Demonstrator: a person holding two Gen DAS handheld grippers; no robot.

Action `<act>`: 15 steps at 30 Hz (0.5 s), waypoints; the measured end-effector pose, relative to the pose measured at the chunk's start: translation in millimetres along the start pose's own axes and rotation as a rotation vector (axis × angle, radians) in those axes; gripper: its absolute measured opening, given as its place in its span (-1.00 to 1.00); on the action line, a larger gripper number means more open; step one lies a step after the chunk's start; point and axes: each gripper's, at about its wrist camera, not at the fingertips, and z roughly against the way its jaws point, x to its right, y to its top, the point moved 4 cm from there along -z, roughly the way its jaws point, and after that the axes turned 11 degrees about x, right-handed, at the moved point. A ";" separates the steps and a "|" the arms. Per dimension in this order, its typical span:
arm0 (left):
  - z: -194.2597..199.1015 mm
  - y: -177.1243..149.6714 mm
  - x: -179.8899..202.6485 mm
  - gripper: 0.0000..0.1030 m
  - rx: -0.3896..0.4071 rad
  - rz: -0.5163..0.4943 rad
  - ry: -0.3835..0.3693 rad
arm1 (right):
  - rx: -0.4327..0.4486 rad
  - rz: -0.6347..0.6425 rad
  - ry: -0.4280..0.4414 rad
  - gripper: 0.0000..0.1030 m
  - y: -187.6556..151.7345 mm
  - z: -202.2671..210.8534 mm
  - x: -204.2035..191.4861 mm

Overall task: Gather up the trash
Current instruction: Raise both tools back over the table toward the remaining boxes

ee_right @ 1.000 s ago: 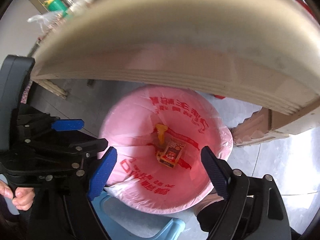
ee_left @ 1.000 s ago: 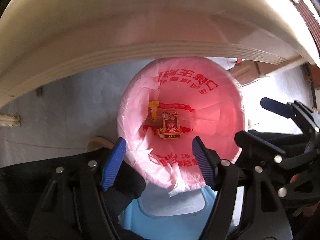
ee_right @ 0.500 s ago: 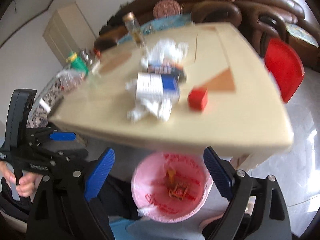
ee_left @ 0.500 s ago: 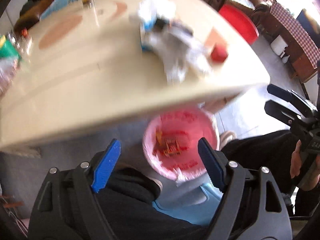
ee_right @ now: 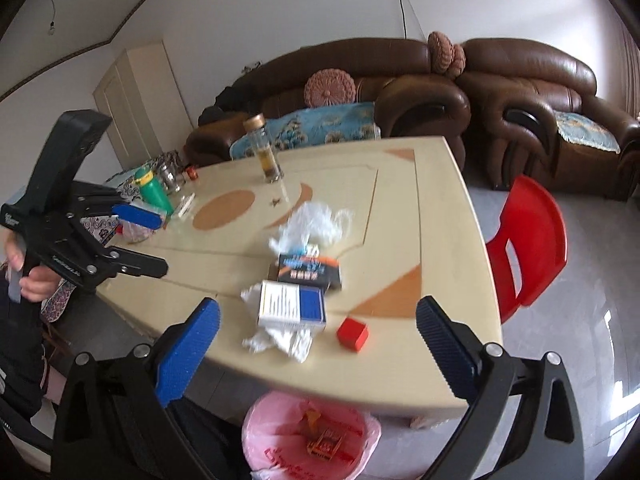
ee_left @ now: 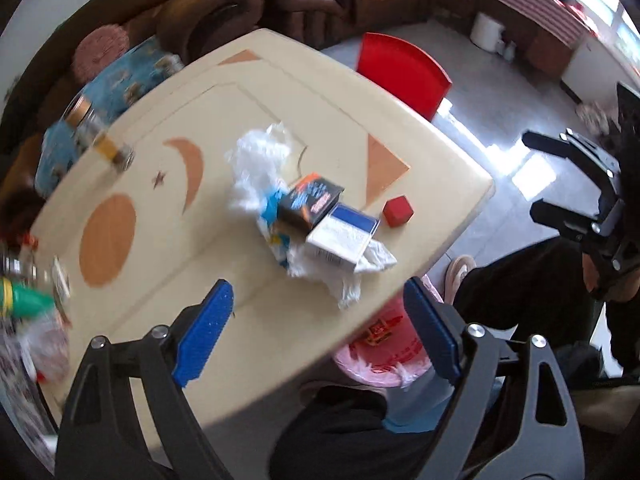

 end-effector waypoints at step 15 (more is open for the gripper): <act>-96.5 39.4 1.9 0.65 -0.167 -0.162 -0.060 | -0.056 -0.065 -0.006 0.87 -12.3 -53.8 27.2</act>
